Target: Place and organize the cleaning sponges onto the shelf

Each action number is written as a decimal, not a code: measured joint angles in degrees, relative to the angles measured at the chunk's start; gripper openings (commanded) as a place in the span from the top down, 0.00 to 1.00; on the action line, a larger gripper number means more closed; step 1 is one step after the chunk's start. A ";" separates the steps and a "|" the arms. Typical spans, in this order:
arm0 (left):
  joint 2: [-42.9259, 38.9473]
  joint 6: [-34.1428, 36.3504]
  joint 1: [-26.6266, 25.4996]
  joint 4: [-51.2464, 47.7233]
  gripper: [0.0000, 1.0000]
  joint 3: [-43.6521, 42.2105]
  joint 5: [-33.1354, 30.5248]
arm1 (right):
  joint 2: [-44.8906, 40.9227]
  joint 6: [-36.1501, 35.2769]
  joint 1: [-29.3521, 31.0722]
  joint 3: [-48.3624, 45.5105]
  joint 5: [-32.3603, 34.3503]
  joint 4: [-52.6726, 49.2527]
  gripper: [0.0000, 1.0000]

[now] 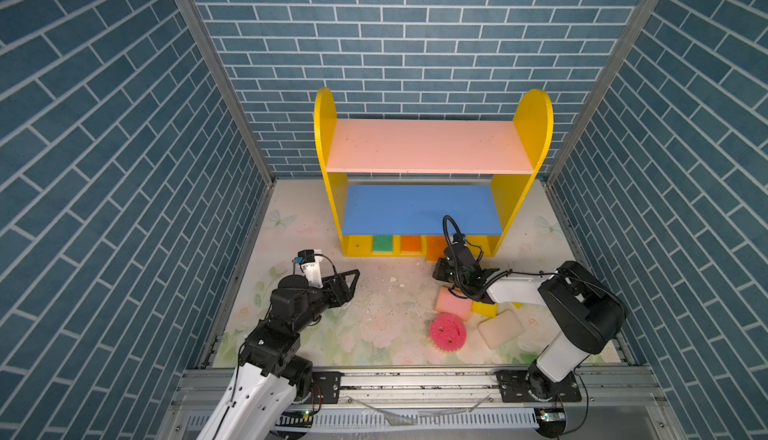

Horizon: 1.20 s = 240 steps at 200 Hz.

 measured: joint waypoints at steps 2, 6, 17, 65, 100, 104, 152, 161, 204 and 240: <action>0.00 0.00 0.00 0.00 0.24 0.00 0.00 | 0.07 -0.11 -0.04 0.02 -0.02 -0.07 1.00; 0.00 0.00 0.00 0.00 0.24 0.00 0.00 | 0.13 -0.26 -0.04 0.04 0.02 -0.09 1.00; 0.00 0.00 0.00 0.00 0.24 0.00 0.00 | 0.17 -0.44 -0.13 0.04 0.02 -0.17 1.00; 0.00 0.00 0.00 -0.09 0.24 0.00 0.00 | 1.07 -1.77 -1.31 0.92 0.17 -0.33 1.00; -0.02 0.00 0.00 -0.46 0.24 0.00 -0.02 | 1.75 -1.90 -1.86 1.07 -0.44 1.27 1.00; -0.02 0.00 0.00 -0.50 0.24 0.00 0.00 | 1.75 -1.77 -1.86 1.01 -0.59 1.49 1.00; -0.46 -0.02 0.00 -0.96 0.24 -0.66 -0.17 | -2.40 1.86 -2.32 -4.72 -1.70 7.98 1.00; -0.44 -0.02 0.00 -1.01 0.24 -0.94 -0.17 | -3.89 3.28 -2.32 -6.58 -1.81 9.42 1.00; 0.00 -0.07 0.00 -0.81 0.24 -1.42 -0.02 | -5.11 11.74 -2.32 -13.55 -2.91 18.47 1.00; 0.44 -0.09 0.00 -0.76 0.24 -1.42 0.11 | -1.79 16.46 -2.32 -13.84 -4.55 25.20 1.00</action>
